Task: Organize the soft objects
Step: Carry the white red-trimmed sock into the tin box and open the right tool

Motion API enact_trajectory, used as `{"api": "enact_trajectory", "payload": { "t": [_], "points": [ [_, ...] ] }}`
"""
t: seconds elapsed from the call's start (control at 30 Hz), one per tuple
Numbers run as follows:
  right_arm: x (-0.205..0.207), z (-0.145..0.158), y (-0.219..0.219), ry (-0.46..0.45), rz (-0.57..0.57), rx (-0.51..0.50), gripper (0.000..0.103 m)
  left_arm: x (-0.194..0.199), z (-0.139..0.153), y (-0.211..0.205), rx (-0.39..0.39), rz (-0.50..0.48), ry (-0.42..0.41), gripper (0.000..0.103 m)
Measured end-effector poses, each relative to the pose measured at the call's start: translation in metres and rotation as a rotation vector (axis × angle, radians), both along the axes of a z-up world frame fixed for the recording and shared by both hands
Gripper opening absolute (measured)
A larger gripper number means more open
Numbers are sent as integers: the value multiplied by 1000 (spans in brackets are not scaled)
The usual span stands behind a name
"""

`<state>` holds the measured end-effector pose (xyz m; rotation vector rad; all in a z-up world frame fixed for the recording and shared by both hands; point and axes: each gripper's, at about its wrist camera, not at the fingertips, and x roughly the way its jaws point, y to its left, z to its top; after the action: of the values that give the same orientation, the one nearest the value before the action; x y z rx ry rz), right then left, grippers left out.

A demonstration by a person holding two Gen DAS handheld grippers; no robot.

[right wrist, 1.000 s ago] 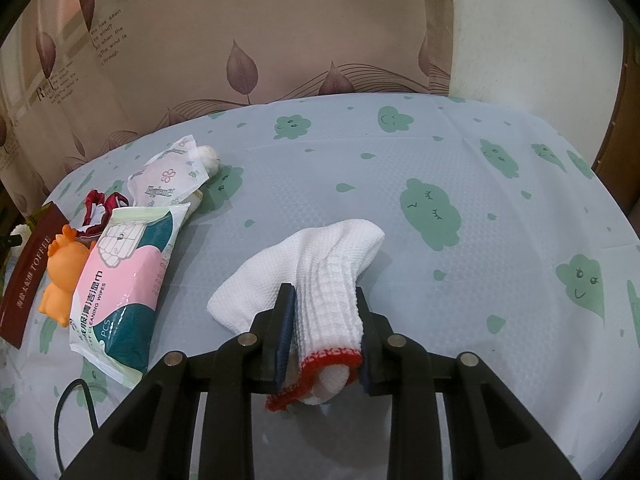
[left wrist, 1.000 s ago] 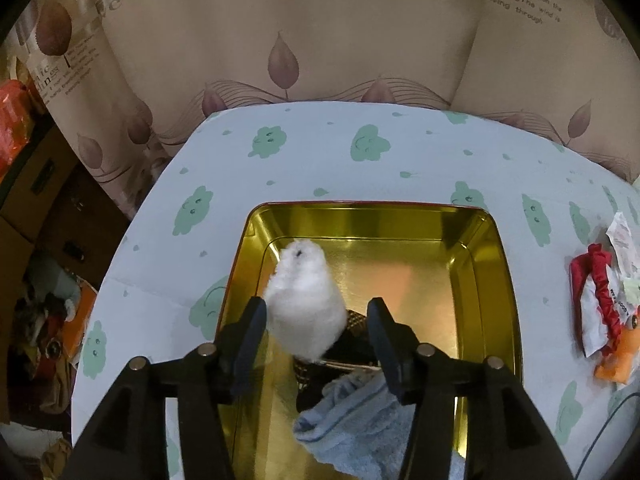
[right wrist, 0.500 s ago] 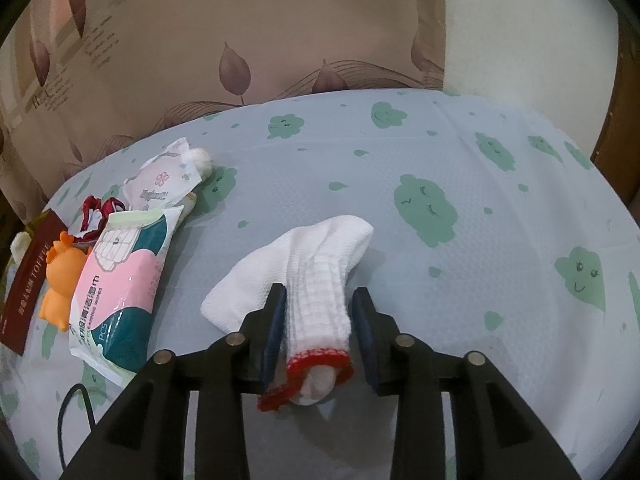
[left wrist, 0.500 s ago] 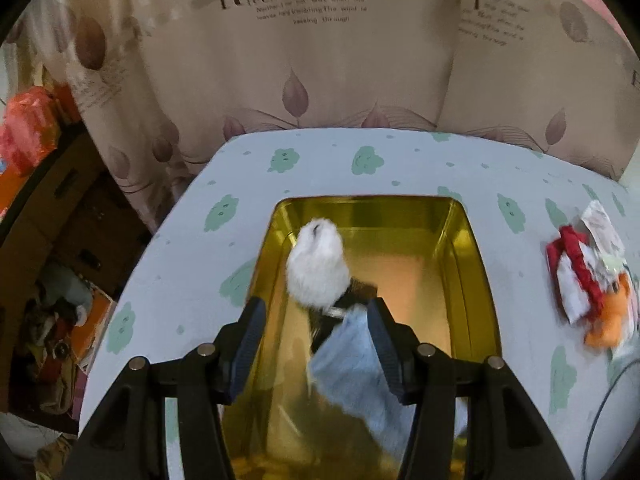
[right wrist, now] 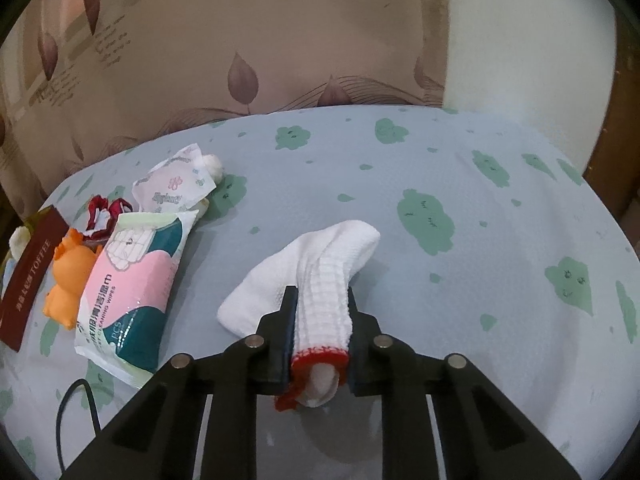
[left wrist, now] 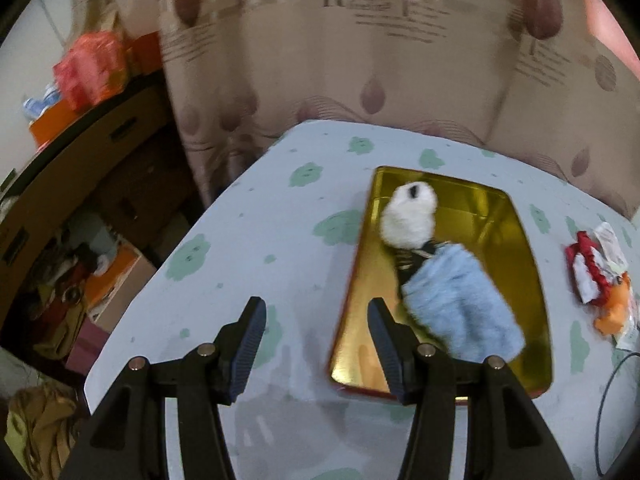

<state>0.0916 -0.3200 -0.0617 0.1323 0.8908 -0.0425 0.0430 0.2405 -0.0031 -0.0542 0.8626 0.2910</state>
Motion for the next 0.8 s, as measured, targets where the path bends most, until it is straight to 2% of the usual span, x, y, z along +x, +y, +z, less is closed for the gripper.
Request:
{"api": "enact_trajectory", "payload": {
  "t": [0.2,0.37,0.53,0.7,0.8],
  "points": [
    [-11,29,11,-29,-39,-64,17,-12,-11,21,26,76,3,54],
    [-17,70,34,-87,0,-62,17,-22,-16,41,32,143,-10,57],
    [-11,93,88,-99,145,-3,17,-22,-21,53,-17,168,4,57],
    [0,89,153,-56,302,69,17,-24,-22,60,-36,182,-3,57],
    [4,84,195,-41,391,74,17,-23,-24,61,-51,177,5,57]
  ]
}}
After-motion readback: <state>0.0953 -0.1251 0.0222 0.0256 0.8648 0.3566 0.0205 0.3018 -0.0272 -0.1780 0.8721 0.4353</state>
